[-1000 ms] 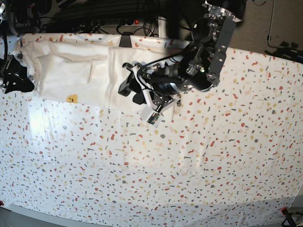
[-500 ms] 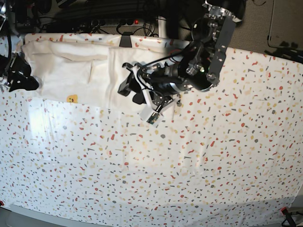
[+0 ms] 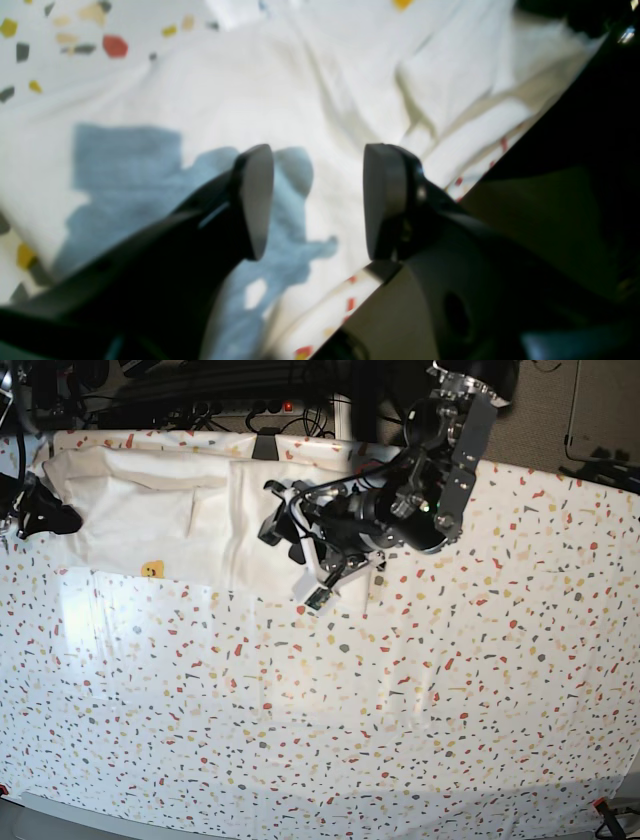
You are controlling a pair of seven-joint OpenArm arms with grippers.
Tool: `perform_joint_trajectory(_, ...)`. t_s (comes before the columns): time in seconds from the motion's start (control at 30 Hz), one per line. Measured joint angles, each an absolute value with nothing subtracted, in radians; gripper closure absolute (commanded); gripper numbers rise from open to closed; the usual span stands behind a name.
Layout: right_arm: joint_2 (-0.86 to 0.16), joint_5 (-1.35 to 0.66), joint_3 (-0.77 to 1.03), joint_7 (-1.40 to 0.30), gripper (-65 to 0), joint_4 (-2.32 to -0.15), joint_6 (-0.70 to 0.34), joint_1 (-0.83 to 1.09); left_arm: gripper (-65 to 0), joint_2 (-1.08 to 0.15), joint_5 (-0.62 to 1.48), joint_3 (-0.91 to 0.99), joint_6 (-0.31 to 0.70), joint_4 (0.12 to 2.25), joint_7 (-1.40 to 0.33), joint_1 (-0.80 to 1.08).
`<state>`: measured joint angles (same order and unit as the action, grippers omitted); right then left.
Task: Fold the T-shirt properly
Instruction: 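Release the shirt with the left gripper and raise it away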
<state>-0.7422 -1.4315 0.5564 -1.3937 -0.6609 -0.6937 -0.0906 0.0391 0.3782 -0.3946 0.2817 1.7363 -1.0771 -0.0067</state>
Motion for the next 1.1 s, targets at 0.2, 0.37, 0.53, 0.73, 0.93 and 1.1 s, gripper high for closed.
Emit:
perform_joint_trajectory(0.2, -0.742, -1.450, 0.556, -1.393, 0.0, -0.661, -0.694, -0.091, -28.3, 0.030, 0.217, -0.395, 0.284, 1.730, -1.065, 0.000)
perform_joint_trajectory(0.37, -0.742, -1.451, 0.556, -1.393, 0.0, -0.661, -0.694, -0.091, -28.3, -0.021, 0.201, -0.394, 0.284, 1.592, -0.933, 0.000)
perform_joint_trajectory(0.53, -0.742, -1.451, 0.556, -1.393, 0.0, -0.661, -0.694, -0.093, -28.3, -0.003, 0.222, -0.393, 0.292, 1.448, -0.798, -0.022)
perform_joint_trajectory(0.73, -0.740, -1.447, 0.556, -1.404, 0.0, -0.661, -0.694, -0.146, -28.3, -0.002, 0.237, -0.393, 0.299, 1.406, -0.763, -0.044)
perform_joint_trajectory(0.93, -0.741, -1.445, 0.556, -1.404, 0.0, -0.661, -0.694, -0.233, -28.3, -0.002, 0.239, -0.396, 0.307, 1.391, -0.796, -0.091)
perform_joint_trajectory(1.1, -0.742, -1.385, 0.556, -1.402, 0.0, -0.661, -0.694, -0.274, -28.3, -0.002, 0.237, -0.395, 0.302, 1.387, -0.812, -0.112)
